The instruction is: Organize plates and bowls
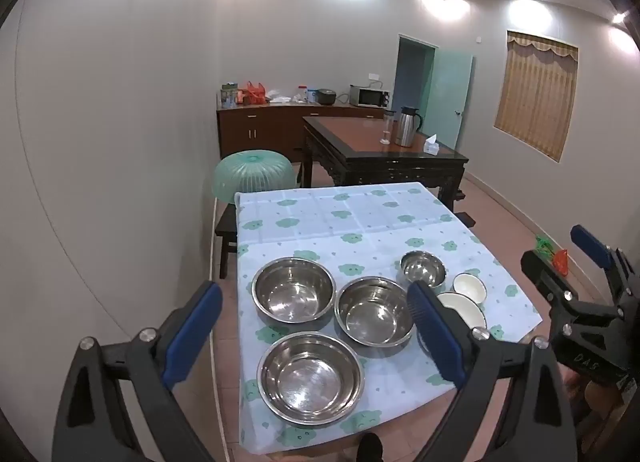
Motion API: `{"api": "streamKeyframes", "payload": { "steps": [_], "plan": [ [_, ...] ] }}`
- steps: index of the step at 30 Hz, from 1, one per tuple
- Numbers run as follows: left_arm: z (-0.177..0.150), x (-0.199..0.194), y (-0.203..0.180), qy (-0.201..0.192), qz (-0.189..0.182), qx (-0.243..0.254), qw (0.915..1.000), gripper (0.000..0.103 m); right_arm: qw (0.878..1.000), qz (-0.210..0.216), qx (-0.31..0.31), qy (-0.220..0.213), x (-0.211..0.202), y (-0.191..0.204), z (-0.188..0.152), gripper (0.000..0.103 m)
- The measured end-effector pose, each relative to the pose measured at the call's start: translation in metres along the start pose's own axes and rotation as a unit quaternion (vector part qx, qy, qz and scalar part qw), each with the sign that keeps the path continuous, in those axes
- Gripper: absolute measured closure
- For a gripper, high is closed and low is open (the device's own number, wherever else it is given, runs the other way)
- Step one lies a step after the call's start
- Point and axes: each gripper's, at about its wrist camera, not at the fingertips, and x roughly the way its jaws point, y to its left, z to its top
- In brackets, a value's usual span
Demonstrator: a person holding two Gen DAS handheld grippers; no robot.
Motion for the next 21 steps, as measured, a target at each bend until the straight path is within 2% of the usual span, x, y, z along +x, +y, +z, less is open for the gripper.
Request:
{"api": "streamKeyframes", "payload": {
  "steps": [1, 6, 11, 21],
  "plan": [
    [0.000, 0.000, 0.002, 0.002, -0.010, -0.014, 0.9999, 0.008, 1.000, 0.001, -0.003, 0.004, 0.000, 0.000, 0.000, 0.001],
    [0.000, -0.005, 0.002, 0.000, 0.002, -0.015, 0.9999, 0.008, 1.000, 0.001, -0.001, 0.006, -0.001, 0.001, 0.000, 0.001],
    [0.000, -0.007, -0.008, 0.003, 0.001, -0.014, 0.9999, 0.008, 1.000, 0.002, 0.000, 0.006, -0.004, 0.003, -0.003, 0.001],
    [-0.002, 0.000, -0.002, 0.005, 0.001, -0.016, 0.9999, 0.008, 1.000, 0.005, 0.003, 0.009, 0.003, 0.001, -0.007, 0.001]
  ]
}}
